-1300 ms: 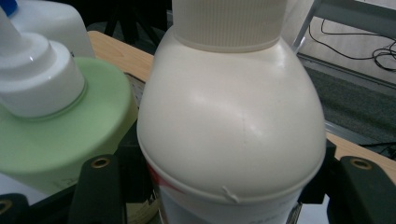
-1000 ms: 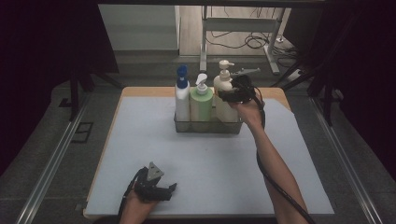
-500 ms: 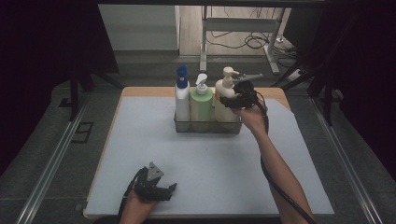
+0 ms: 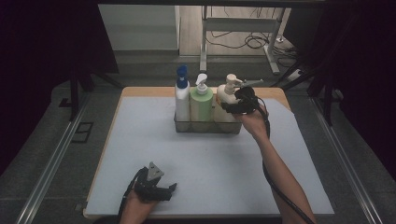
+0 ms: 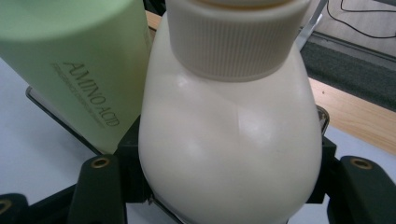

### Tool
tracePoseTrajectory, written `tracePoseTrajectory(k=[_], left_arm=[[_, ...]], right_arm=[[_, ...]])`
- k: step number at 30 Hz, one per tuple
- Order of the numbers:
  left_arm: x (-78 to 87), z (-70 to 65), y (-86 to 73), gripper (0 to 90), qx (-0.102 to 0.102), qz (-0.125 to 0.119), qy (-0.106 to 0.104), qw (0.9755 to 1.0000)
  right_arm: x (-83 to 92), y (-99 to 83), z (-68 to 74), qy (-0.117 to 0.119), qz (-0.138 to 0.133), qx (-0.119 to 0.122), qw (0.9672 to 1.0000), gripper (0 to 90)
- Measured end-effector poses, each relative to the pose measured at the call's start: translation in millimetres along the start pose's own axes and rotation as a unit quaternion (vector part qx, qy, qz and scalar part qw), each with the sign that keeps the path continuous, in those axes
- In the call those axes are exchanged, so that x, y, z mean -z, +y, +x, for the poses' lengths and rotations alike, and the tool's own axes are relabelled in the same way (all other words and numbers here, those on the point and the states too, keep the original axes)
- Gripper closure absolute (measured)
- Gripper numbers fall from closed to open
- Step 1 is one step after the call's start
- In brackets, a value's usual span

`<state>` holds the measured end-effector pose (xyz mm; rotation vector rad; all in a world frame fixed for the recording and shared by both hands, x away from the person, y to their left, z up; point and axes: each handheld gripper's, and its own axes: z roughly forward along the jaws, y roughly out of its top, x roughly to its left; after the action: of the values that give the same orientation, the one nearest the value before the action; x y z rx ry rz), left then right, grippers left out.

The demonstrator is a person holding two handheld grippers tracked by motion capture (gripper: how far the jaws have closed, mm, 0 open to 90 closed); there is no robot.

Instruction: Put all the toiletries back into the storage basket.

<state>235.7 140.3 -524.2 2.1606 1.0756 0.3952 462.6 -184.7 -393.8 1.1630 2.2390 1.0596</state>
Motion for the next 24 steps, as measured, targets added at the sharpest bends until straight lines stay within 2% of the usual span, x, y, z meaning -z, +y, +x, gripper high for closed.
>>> tracePoseTrajectory(k=[4, 16, 20, 24], left_arm=[[0.0, 0.0, 0.0, 12.3, 0.000, 0.000, 0.000, 1.0000], [0.0, 0.0, 0.0, 12.3, 0.000, 0.000, 0.000, 1.0000], [0.0, 0.0, 0.1, 12.3, 0.000, 0.000, 0.000, 1.0000], [0.0, 0.1, 0.1, 12.3, 0.000, 0.000, 0.000, 1.0000]], right_arm=[[-3.7, -3.0, 0.3, -0.005, 0.008, 0.004, 0.9999, 36.9], [-4.2, -3.6, -1.4, -0.001, 0.011, 0.000, 0.9999, 35.8], [-5.1, -5.6, -4.4, 0.003, 0.006, -0.008, 0.9999, 34.7], [-4.6, -9.5, -8.4, 0.022, -0.006, -0.017, 0.9996, 31.0]])
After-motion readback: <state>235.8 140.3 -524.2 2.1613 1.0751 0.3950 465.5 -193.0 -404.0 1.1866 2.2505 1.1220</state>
